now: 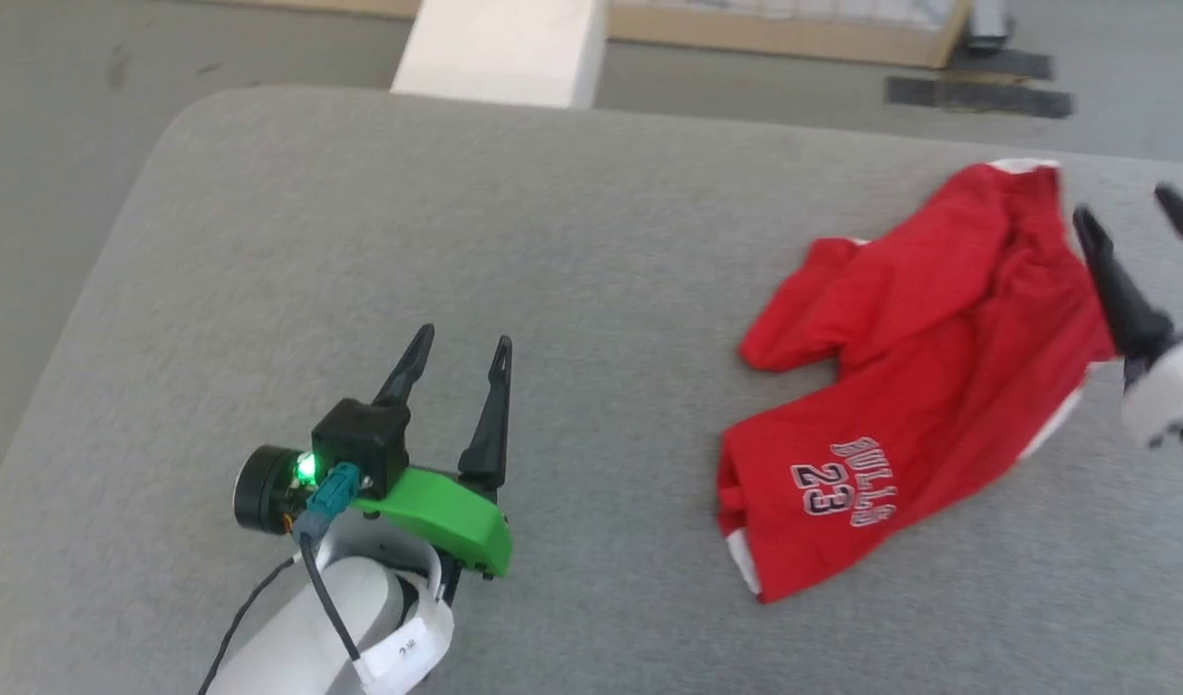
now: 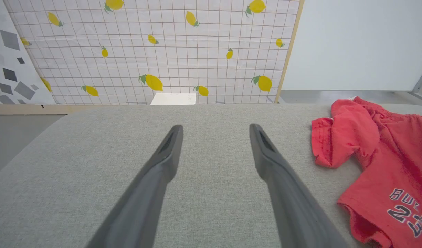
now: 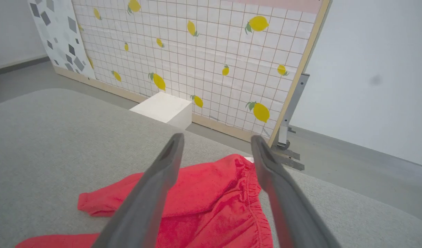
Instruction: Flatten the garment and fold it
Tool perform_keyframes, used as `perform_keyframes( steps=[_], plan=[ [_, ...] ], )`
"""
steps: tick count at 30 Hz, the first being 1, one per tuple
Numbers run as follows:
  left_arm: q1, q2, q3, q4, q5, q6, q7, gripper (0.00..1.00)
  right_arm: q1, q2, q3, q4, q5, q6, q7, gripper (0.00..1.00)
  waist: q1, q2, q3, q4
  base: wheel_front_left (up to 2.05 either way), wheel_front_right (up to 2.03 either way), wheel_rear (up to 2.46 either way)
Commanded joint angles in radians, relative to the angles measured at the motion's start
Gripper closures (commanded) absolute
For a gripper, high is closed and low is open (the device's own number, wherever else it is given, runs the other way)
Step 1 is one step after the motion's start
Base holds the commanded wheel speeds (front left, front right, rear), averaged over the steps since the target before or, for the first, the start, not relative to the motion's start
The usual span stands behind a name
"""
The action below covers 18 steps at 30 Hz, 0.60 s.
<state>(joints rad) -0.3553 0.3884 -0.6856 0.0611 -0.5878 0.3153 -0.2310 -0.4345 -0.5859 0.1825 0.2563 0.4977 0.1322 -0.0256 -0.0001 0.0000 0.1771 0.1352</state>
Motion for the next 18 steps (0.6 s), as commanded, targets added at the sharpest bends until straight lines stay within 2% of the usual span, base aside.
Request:
perform_keyframes(
  steps=[1,9,14,18],
  plan=[
    [0.014,0.011,0.002,-0.008,-0.003,0.003,0.004,0.00,0.049,0.026,-0.026,-0.018,0.001,-0.002,-0.022,0.00,0.0001,0.0000,-0.053,-0.066,0.00,0.00,0.00],
    [0.062,0.046,-0.045,-0.047,-0.029,-0.033,0.077,0.00,0.312,0.194,-0.201,-0.173,-0.081,-0.002,-0.058,0.00,0.0001,0.0000,-0.069,-0.107,0.00,0.00,0.00],
    [0.061,0.062,-0.100,-0.074,-0.049,-0.073,0.181,0.00,0.443,0.326,-0.307,-0.274,-0.144,-0.002,-0.023,0.00,0.0001,0.0000,-0.049,-0.138,0.00,0.00,0.00],
    [0.006,0.063,-0.146,-0.099,-0.065,-0.120,0.297,0.00,0.478,0.381,-0.345,-0.341,-0.181,-0.002,0.003,0.00,0.0001,0.0000,-0.012,-0.167,0.00,0.00,0.00]
  ],
)
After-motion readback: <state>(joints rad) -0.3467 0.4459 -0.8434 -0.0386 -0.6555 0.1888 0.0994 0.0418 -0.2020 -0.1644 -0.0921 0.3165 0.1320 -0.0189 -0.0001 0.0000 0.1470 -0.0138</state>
